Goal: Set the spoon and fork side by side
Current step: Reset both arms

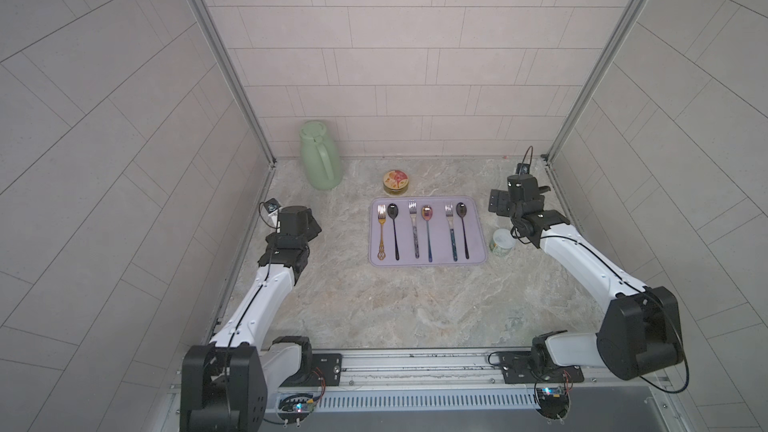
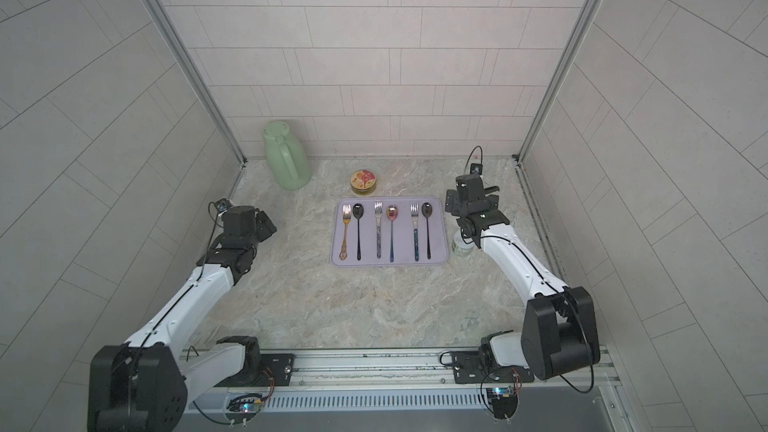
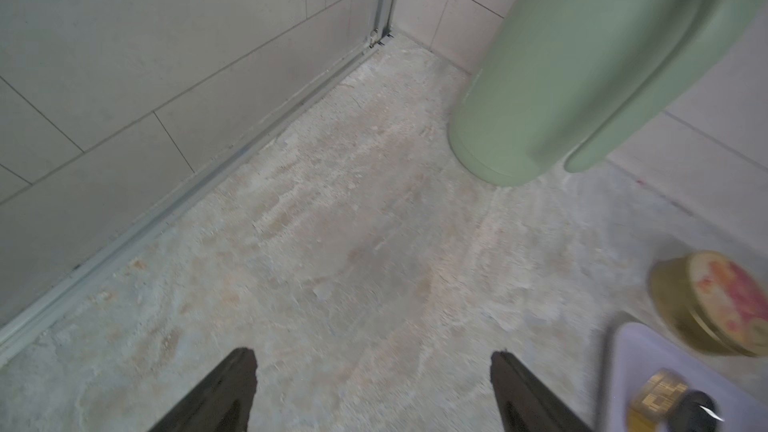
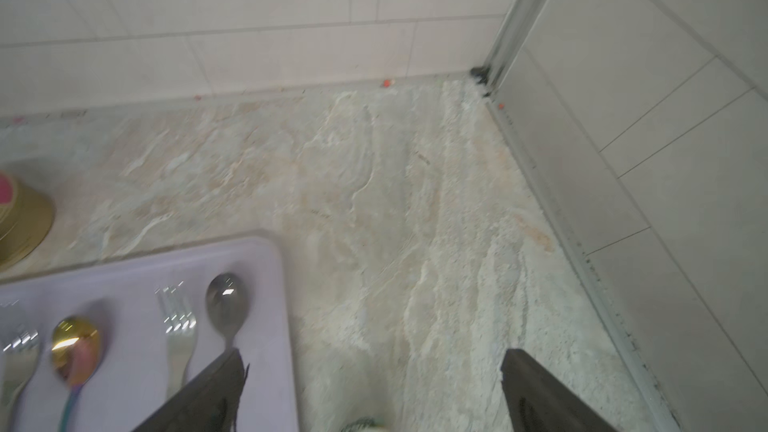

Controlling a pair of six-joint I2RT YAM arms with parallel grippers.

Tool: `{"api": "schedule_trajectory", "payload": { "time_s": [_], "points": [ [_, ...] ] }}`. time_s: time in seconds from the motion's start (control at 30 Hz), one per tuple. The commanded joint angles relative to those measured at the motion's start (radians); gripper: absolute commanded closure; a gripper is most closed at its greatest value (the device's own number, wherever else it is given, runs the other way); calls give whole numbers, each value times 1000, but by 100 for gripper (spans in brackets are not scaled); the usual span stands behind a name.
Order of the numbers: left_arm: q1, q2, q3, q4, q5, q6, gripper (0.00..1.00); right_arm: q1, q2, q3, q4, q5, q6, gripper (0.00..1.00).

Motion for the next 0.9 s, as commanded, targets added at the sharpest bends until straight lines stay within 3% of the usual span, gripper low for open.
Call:
{"api": "schedule_trajectory", "payload": {
  "time_s": [0.0,0.07,0.13,0.27,0.3,0.37,0.47,0.6,0.73,0.87],
  "points": [
    [7,113,-42,280,-78,148,11,-54,-37,-201,455,60,-115,0],
    [12,166,-46,357,-55,171,9,-86,-14,-274,578,42,-138,0],
    [12,167,-14,305,-26,185,9,-119,33,-289,624,4,-114,0],
    [24,103,-172,609,189,220,7,-137,65,-335,728,-40,-146,0],
    [28,109,-186,650,222,216,7,-137,64,-374,814,-37,-157,0],
    [28,108,-174,629,261,232,7,-136,37,-398,793,-47,-135,0],
    [30,105,-176,583,274,240,7,-137,20,-387,686,-52,-127,0],
    [29,167,-220,673,288,241,7,-141,97,-414,771,-119,-149,0],
    [28,217,-204,681,275,230,7,-139,188,-415,846,-104,-145,0],
    [28,237,-216,709,266,226,6,-133,181,-432,865,-129,-167,0]
  ]
}}
